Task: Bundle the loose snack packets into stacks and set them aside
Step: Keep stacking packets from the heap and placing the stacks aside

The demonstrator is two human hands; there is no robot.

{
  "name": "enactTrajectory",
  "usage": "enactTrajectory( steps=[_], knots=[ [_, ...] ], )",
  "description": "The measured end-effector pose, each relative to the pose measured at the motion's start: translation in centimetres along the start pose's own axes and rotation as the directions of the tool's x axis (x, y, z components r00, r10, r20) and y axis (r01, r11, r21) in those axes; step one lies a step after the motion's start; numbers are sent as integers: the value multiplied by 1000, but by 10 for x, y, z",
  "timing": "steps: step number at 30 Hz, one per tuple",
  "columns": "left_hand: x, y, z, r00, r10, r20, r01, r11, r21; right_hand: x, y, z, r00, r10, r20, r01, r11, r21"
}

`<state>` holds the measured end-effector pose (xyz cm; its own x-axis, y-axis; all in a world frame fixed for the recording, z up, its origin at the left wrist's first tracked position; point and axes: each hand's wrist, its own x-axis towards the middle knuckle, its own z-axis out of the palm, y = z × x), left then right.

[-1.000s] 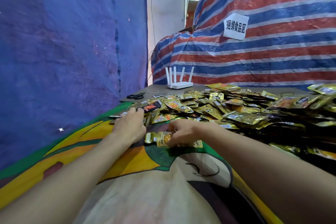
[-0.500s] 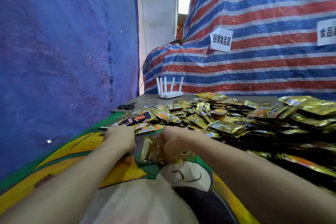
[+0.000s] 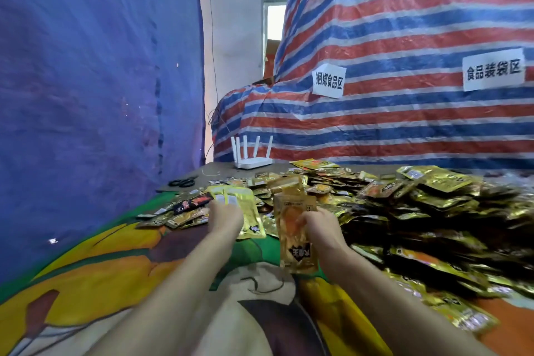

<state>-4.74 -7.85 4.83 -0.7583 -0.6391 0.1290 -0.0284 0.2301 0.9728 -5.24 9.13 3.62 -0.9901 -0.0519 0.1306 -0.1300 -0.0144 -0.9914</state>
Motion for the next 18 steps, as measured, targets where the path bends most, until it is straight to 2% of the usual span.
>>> enactTrajectory(
  steps=[3, 6, 7, 8, 12, 18],
  knots=[
    [-23, -18, 30, 984, -178, -15, 158, 908, -387, -8, 13, -15, 998, -57, 14, 56, 998, 27],
    [-29, -29, 39, 928, -361, 92, 336, 701, -629, -6, 16, -24, 993, -115, 18, 114, 992, 52],
    [-27, -28, 37, 917, -375, 134, 362, 644, -674, -5, 14, -24, 993, -116, 13, 114, 991, 76],
    [-25, -29, 36, 919, -368, 140, 358, 632, -688, -4, 14, -25, 994, -109, 7, 108, 990, 91],
    [-23, -31, 30, 960, -267, 86, 261, 740, -620, -3, 16, -26, 994, -101, 31, 98, 991, 88],
    [-28, -36, 36, 985, -68, 158, 130, 899, -418, 2, 22, -28, 991, -115, 62, 114, 993, 16]
  ],
)
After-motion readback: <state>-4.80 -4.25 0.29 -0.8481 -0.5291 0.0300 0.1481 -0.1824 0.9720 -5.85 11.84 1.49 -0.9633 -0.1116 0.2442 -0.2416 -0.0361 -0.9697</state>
